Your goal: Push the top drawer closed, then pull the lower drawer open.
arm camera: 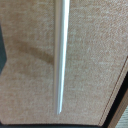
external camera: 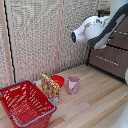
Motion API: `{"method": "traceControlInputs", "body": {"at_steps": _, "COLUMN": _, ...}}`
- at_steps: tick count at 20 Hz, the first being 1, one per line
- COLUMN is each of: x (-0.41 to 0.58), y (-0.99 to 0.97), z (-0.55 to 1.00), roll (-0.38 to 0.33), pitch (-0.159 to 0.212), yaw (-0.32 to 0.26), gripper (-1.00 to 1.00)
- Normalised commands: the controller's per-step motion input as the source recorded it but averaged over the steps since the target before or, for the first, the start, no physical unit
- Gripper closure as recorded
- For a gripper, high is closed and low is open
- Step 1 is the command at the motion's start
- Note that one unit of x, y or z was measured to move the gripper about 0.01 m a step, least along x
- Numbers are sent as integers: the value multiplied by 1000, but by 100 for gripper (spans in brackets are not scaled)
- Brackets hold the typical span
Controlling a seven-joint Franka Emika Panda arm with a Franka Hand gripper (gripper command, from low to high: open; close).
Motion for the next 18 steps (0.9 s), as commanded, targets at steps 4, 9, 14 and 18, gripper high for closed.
{"method": "traceControlInputs", "body": {"at_steps": 4, "x": -53, "y": 41, "z": -524, "roll": -12, "pitch": -61, "yaw": 9, "gripper": -100}}
{"method": "traceControlInputs", "body": {"at_steps": 9, "x": -13, "y": 22, "z": -549, "roll": -2, "pitch": -58, "yaw": 29, "gripper": -100}}
{"method": "traceControlInputs", "body": {"at_steps": 14, "x": 0, "y": 14, "z": -465, "roll": 10, "pitch": -117, "yaw": 40, "gripper": -100}}
{"method": "traceControlInputs", "body": {"at_steps": 18, "x": 0, "y": -143, "z": -362, "roll": 15, "pitch": -65, "yaw": 42, "gripper": -100}}
